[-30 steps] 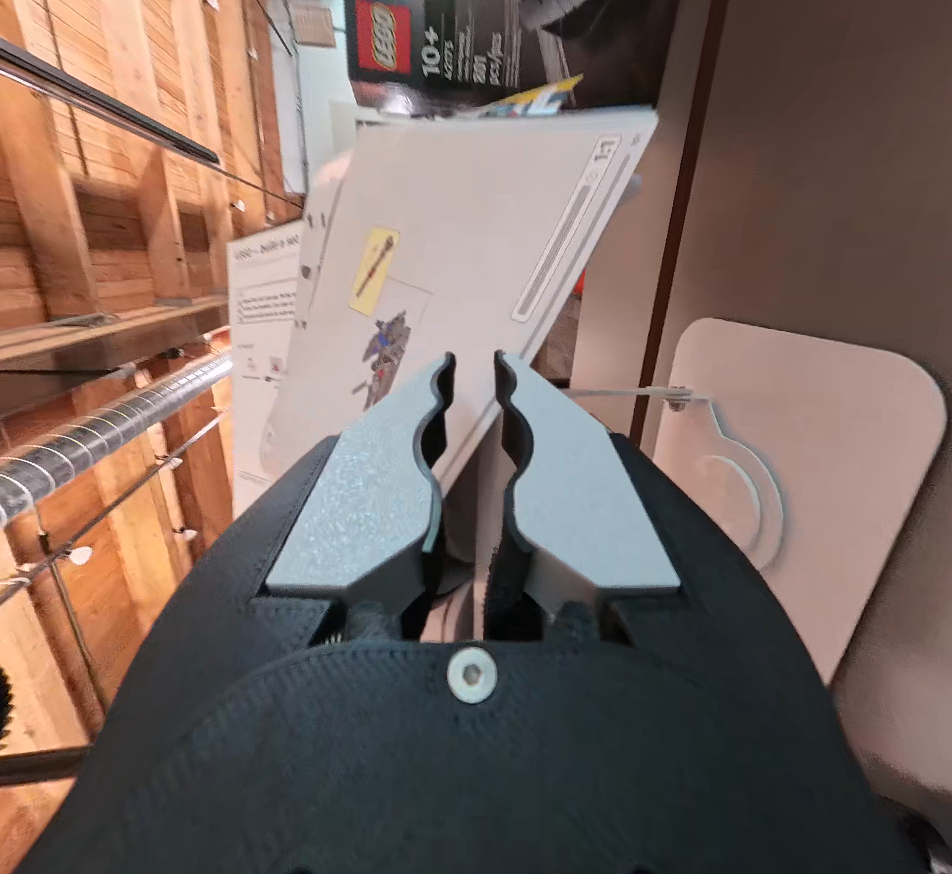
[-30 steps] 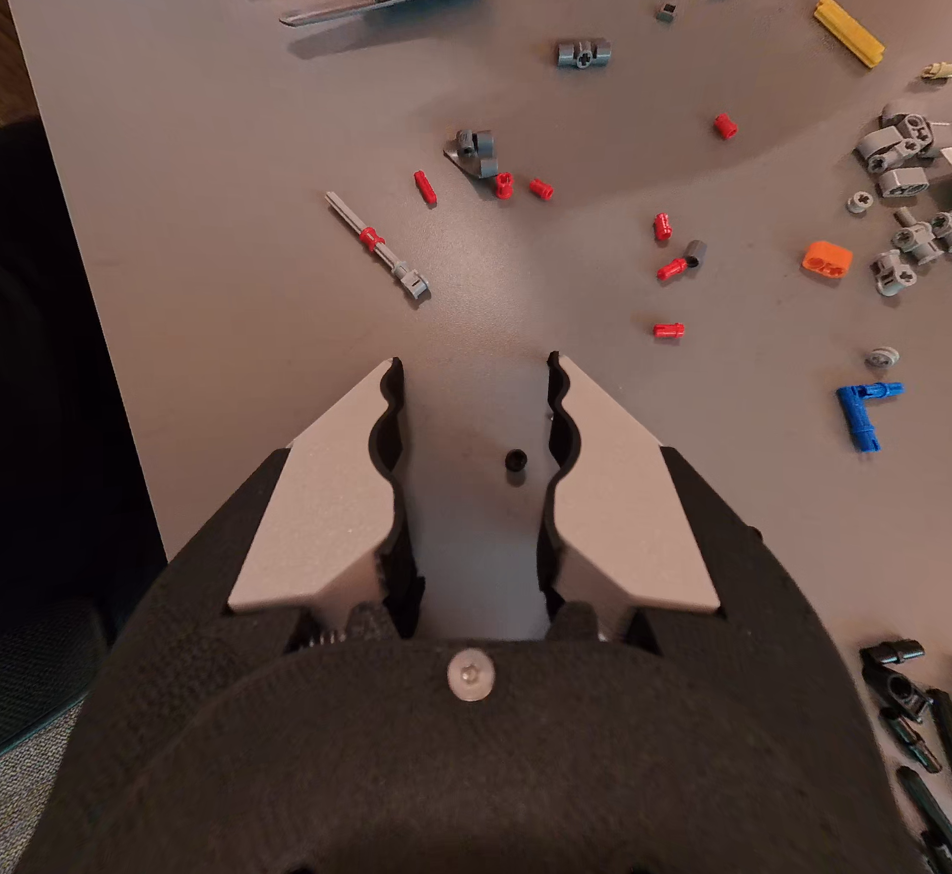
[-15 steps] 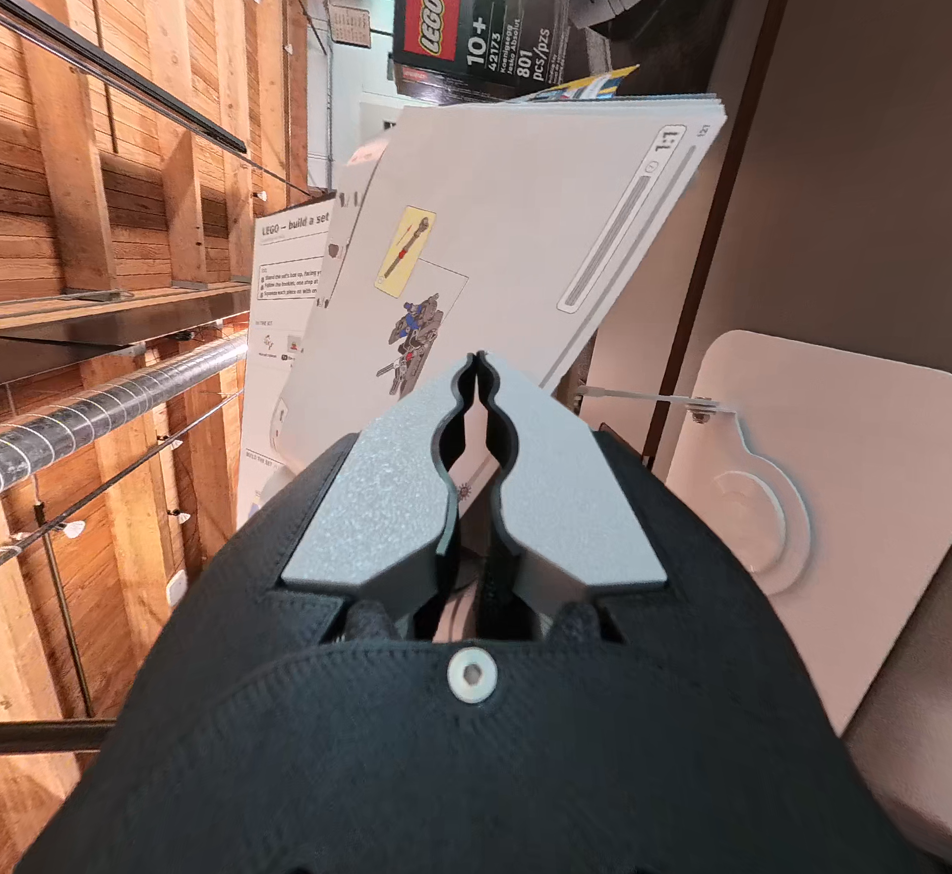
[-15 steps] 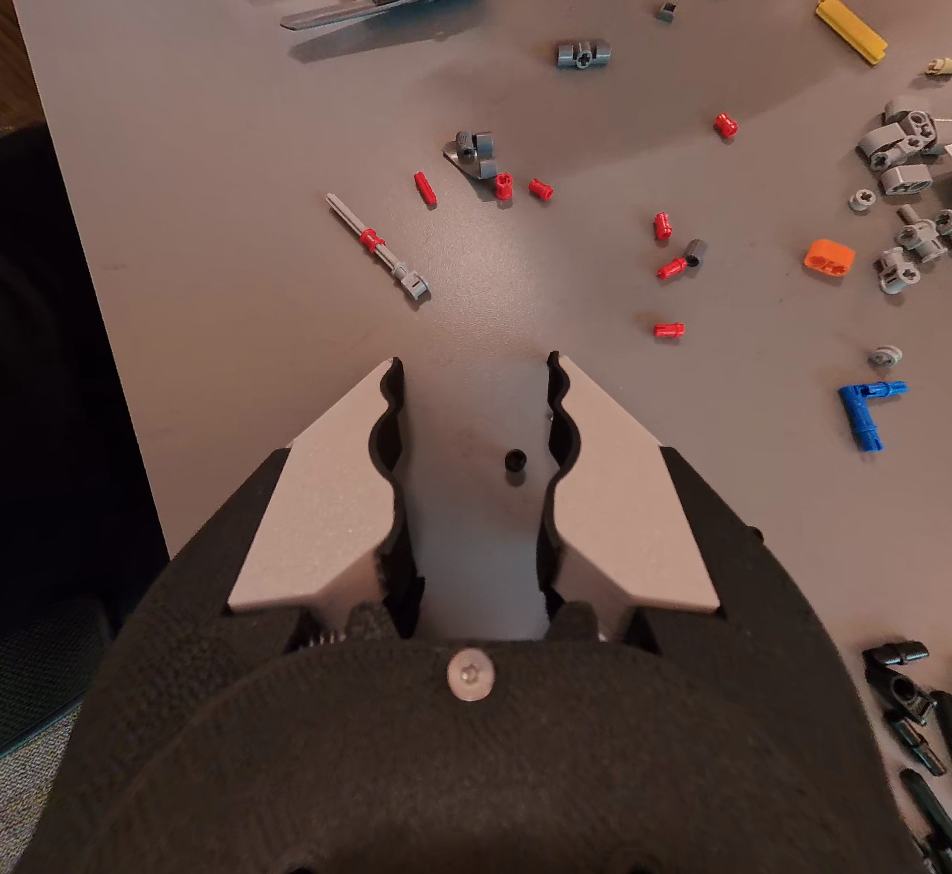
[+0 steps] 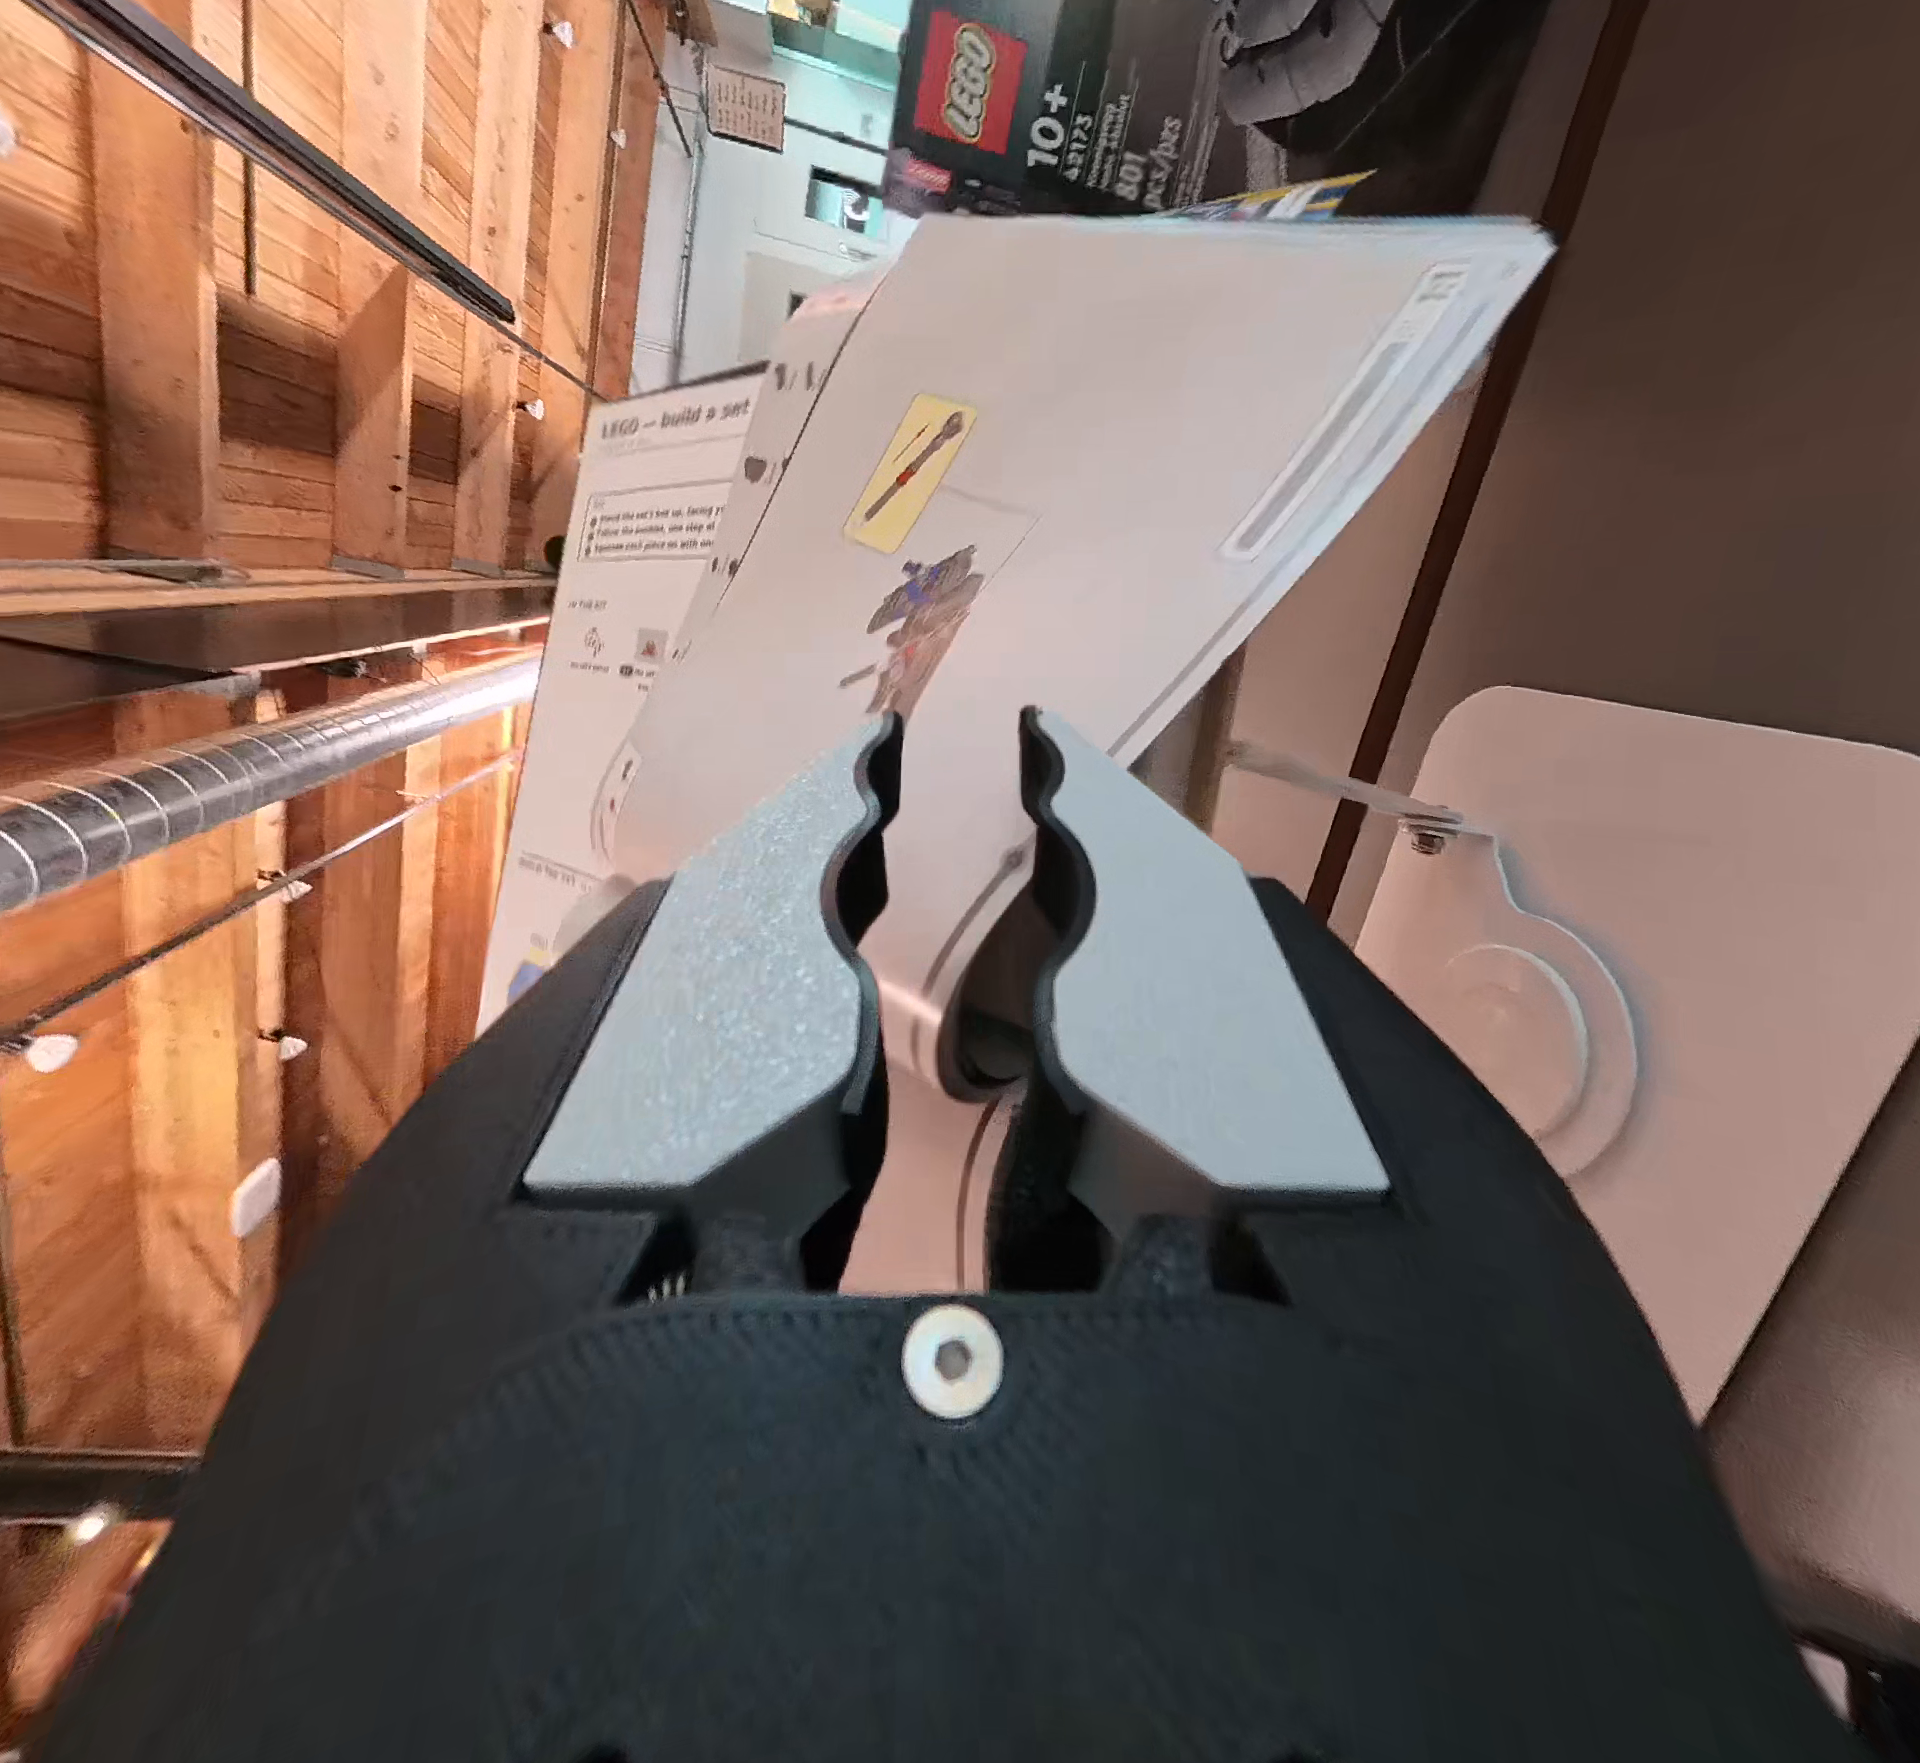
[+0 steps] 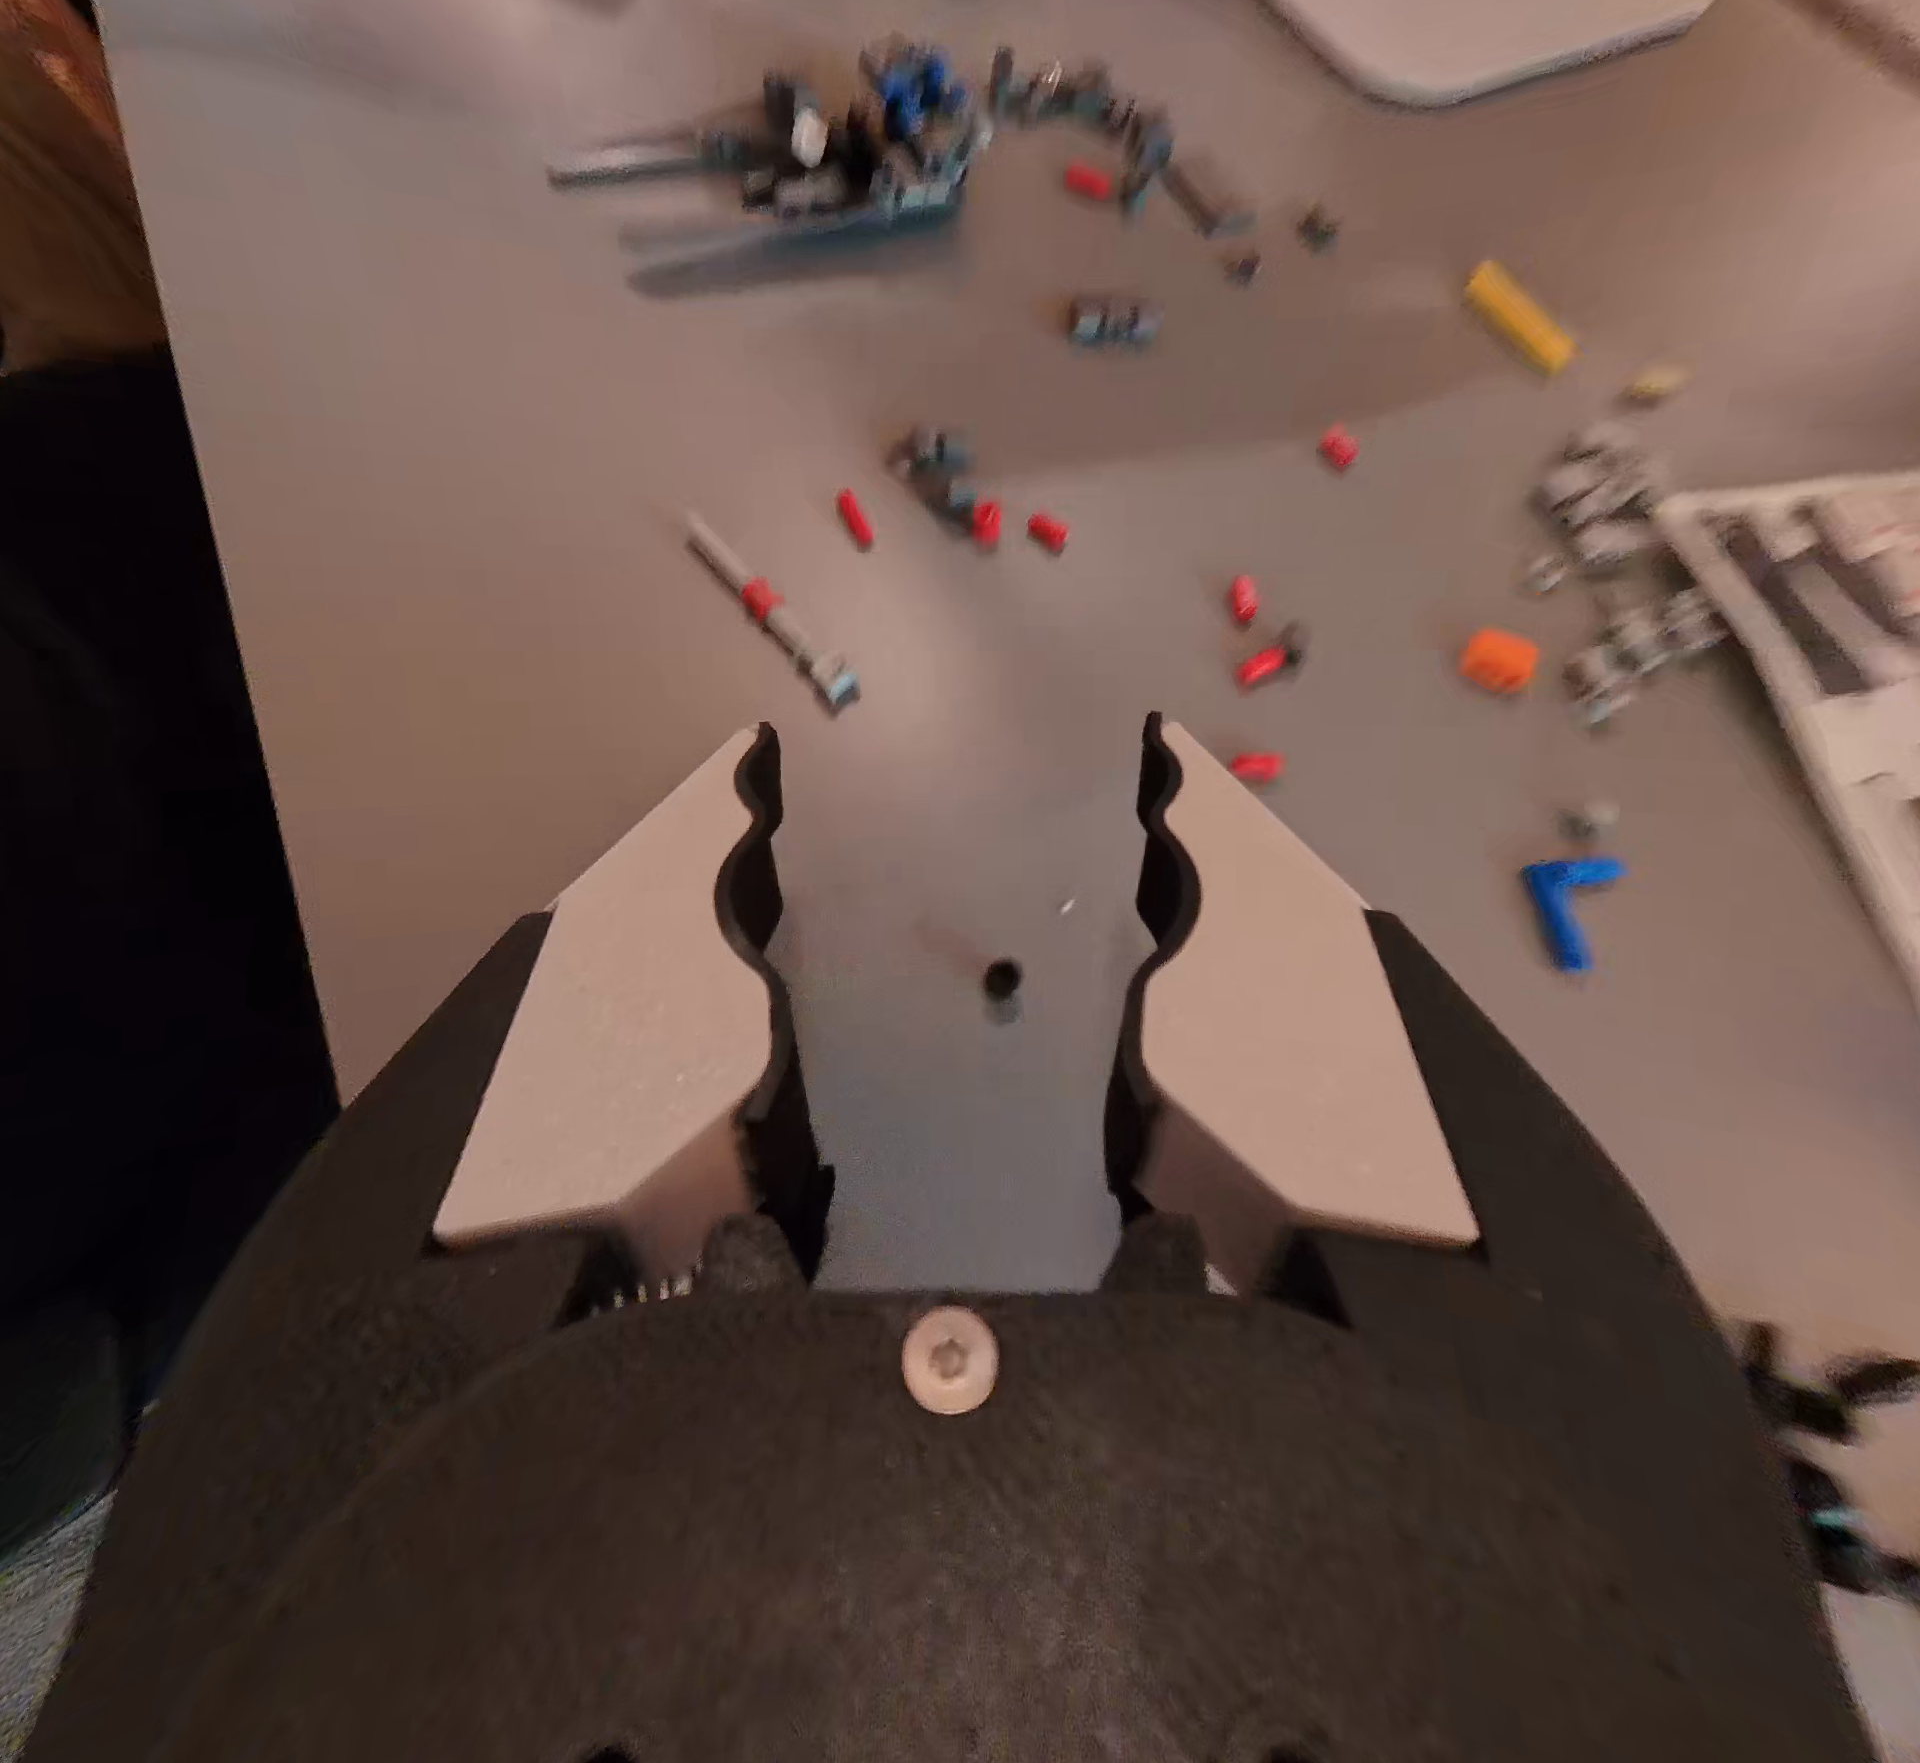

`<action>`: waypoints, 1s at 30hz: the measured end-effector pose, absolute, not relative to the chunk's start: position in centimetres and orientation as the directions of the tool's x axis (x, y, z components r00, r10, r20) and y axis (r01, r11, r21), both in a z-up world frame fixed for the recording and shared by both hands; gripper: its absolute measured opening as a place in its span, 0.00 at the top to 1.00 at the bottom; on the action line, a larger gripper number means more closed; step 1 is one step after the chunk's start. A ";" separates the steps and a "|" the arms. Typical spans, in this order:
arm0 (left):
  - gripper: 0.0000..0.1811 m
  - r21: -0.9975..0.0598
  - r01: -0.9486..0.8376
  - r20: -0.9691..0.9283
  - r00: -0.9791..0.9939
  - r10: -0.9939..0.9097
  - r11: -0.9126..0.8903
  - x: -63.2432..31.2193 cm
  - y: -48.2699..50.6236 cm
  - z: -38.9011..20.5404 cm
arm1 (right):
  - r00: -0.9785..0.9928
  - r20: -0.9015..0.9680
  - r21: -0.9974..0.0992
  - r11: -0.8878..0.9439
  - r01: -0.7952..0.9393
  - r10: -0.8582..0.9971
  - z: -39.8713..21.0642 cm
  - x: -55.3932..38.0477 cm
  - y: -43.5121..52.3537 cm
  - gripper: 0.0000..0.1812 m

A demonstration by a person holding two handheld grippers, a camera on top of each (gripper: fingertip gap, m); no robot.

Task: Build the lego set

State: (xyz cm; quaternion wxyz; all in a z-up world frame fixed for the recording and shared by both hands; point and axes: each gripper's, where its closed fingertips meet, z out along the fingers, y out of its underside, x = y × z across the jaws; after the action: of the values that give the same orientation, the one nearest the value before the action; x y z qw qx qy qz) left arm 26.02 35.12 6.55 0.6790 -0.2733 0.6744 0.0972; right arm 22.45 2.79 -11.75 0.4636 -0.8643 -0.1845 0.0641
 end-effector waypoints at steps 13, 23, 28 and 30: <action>1.00 -0.342 -0.511 -0.939 0.151 -0.310 0.788 26.1 37.9 5.5 | 0.949 0.287 -0.943 -0.137 0.304 0.130 9.2 30.2 26.1 0.51; 1.00 -0.277 -0.536 -0.960 0.111 -0.258 0.798 27.9 37.7 3.5 | 0.967 0.256 -0.956 -0.150 0.252 -0.007 10.7 40.7 38.5 0.42; 1.00 -0.292 -0.531 -0.954 0.108 -0.278 0.796 27.8 37.8 3.5 | 0.969 0.245 -0.954 -0.172 0.247 0.034 10.4 41.7 41.6 0.42; 1.00 -0.292 -0.532 -0.955 0.109 -0.278 0.795 27.9 37.9 3.5 | 0.971 0.233 -0.952 -0.191 0.239 0.050 9.8 41.7 42.3 0.45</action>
State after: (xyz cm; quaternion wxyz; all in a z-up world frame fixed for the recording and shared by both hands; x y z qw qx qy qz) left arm 27.85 37.85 3.51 0.6788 -0.3062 0.6609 0.0937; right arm 41.68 42.35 9.76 0.6291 -0.7680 -0.0941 -0.0749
